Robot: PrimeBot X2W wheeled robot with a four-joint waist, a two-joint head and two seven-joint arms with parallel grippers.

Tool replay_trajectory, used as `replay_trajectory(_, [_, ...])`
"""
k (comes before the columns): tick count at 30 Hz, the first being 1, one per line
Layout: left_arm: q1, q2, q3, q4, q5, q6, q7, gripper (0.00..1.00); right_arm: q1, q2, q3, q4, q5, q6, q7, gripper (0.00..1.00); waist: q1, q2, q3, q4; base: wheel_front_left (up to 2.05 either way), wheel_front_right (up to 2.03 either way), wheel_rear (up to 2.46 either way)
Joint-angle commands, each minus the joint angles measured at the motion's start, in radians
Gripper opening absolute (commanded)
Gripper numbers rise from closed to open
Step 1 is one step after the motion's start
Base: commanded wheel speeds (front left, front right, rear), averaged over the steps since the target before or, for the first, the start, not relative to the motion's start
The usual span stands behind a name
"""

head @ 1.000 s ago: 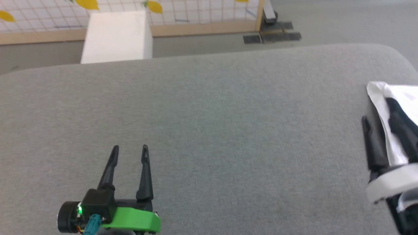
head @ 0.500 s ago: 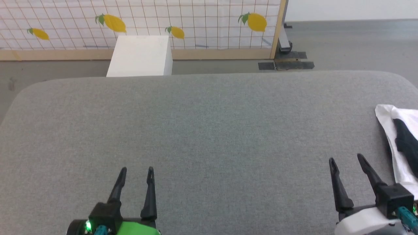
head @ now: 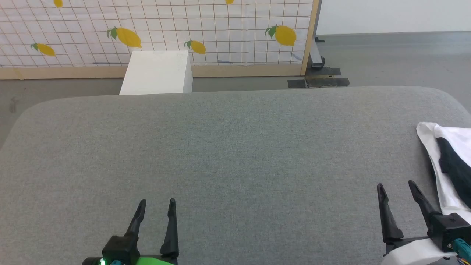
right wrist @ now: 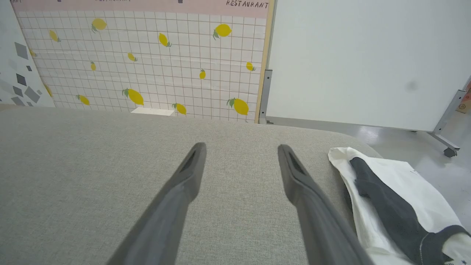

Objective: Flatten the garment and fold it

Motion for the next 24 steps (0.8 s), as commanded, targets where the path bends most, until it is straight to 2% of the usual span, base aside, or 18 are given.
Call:
replay_trajectory(1, [0.000,-0.002,0.003,0.002,0.000,0.000,0.001,0.00,0.000,0.000,-0.002,0.004,0.000,0.000,0.000,0.00,0.0001,0.0000,-0.002,0.000,0.00,0.00,0.00])
replay_trajectory(24, [-0.024,-0.030,0.054,0.008,0.054,-0.032,0.045,0.00,-0.028,0.000,0.015,0.021,0.000,0.000,0.013,0.00,0.0001,0.0000,0.000,-0.003,0.00,0.00,0.00])
